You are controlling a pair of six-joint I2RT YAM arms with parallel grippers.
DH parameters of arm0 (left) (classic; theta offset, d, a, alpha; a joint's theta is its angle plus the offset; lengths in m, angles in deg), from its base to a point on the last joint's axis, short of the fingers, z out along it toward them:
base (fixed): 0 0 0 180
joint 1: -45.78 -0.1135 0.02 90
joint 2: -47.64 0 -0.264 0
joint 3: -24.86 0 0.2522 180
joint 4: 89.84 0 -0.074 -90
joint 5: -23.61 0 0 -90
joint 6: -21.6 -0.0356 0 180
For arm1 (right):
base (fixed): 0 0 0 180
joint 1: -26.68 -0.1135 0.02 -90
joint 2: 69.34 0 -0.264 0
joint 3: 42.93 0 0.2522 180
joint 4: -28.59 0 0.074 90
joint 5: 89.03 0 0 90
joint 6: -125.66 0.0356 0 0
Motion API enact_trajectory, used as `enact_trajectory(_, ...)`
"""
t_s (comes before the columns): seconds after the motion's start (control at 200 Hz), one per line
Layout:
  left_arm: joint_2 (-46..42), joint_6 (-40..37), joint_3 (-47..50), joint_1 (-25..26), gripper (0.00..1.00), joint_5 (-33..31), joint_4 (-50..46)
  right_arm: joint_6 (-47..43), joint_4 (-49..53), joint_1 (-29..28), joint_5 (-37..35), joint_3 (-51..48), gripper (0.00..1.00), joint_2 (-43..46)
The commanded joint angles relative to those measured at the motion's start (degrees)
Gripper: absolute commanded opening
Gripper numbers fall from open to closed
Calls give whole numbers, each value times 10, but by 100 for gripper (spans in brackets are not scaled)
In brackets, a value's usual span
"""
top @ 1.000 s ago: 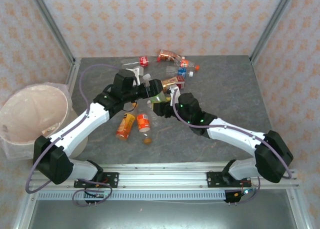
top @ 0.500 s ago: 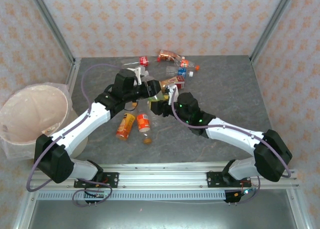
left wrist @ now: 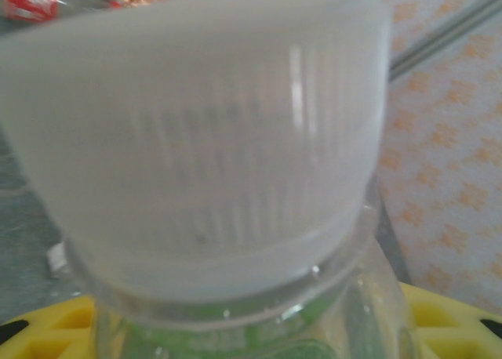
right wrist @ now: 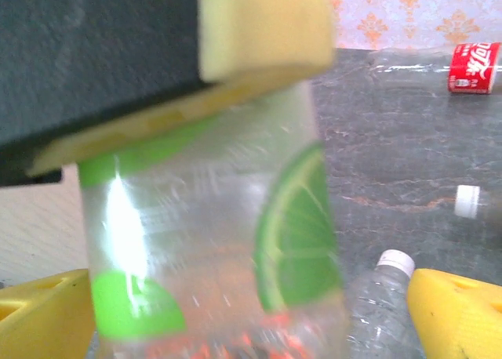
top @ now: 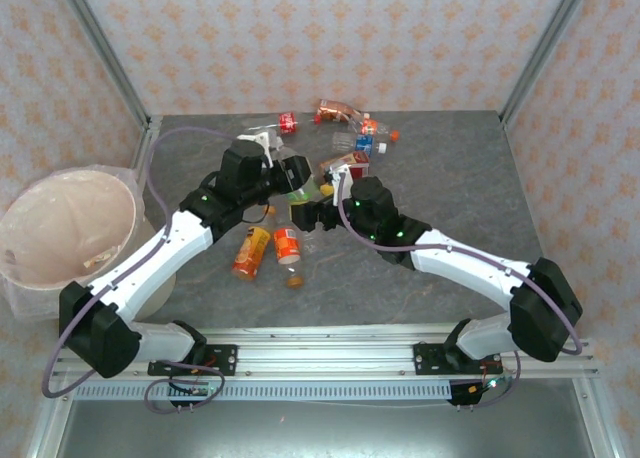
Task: Put the plastic bottles in the bin
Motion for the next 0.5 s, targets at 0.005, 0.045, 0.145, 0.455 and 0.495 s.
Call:
enact_trajectory(0.005, -27, -12, -34, -3, 55, -109, -62, -27, 9, 2, -39, -9, 99, 35)
enact_trajectory(0.045, -33, -14, -41, -3, 55, -130, -79, -27, 11, 2, -56, -12, 99, 40)
enact_trajectory(0.145, -52, -21, -62, -3, 55, -197, -129, -21, 14, 2, -100, -15, 99, 50)
enact_trajectory(0.455, -103, -44, -142, -13, 54, -407, -305, 14, 40, 11, -198, -6, 99, 39)
enact_trajectory(0.495, -111, -50, -143, -14, 54, -422, -313, 19, 46, 13, -205, -4, 99, 37)
